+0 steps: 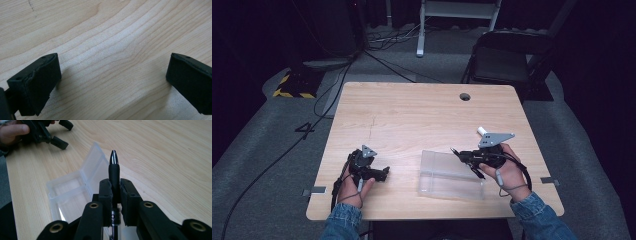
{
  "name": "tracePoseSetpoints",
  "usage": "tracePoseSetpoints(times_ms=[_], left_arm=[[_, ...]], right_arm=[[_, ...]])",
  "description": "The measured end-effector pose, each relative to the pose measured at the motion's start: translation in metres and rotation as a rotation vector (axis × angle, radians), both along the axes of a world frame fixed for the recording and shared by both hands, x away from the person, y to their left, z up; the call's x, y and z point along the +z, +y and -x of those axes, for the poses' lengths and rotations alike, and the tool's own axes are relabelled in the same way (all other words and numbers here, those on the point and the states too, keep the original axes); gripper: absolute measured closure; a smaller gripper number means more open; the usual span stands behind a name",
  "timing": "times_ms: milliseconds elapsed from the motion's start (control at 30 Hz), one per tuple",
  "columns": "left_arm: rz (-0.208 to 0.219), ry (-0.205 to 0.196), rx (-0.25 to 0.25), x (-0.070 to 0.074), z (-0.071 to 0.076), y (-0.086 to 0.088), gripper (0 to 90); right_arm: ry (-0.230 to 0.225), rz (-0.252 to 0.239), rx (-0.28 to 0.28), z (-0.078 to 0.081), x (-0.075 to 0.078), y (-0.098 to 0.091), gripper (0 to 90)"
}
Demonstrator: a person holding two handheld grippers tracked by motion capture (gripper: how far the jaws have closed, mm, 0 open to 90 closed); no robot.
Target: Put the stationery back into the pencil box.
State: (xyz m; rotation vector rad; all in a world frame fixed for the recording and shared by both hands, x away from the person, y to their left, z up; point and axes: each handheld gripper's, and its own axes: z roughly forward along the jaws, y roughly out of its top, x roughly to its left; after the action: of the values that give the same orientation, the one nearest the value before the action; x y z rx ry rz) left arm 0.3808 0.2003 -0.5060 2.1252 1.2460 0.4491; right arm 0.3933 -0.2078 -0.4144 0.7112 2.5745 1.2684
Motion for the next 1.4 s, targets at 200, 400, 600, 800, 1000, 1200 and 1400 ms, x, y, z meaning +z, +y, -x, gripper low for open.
tracePoseSetpoints(times_ms=[200, 400, 600, 800, 1000, 1200, 1400], left_arm=[[0.000, -0.002, 0.000, 0.000, 0.000, 0.000, 0.2], [-0.002, 0.000, 0.000, 0.000, 0.000, 0.000, 0.1], [-0.001, 0.000, 0.000, 0.000, -0.001, 0.000, 0.1], [-0.001, -0.001, 0.000, 0.000, -0.001, 0.000, 0.1], [-0.001, -0.001, 0.001, 0.000, -0.001, 0.000, 0.1], [-0.001, -0.001, 0.001, 0.000, -0.001, 0.000, 0.1], [-0.001, -0.001, 0.000, 0.000, -0.001, 0.000, 0.1]], right_arm=[[-0.002, 0.021, 0.035, -0.001, -0.007, 0.004, 80.6], [0.007, 0.033, 0.048, -0.002, -0.014, 0.007, 80.6], [0.017, 0.053, 0.061, -0.003, -0.023, 0.010, 80.5], [0.012, 0.064, 0.075, -0.003, -0.025, 0.011, 80.5], [0.003, 0.082, 0.098, -0.002, -0.026, 0.012, 80.5], [-0.003, 0.096, 0.105, -0.001, -0.026, 0.012, 80.4], [-0.017, 0.121, 0.120, 0.001, -0.025, 0.012, 80.4]])
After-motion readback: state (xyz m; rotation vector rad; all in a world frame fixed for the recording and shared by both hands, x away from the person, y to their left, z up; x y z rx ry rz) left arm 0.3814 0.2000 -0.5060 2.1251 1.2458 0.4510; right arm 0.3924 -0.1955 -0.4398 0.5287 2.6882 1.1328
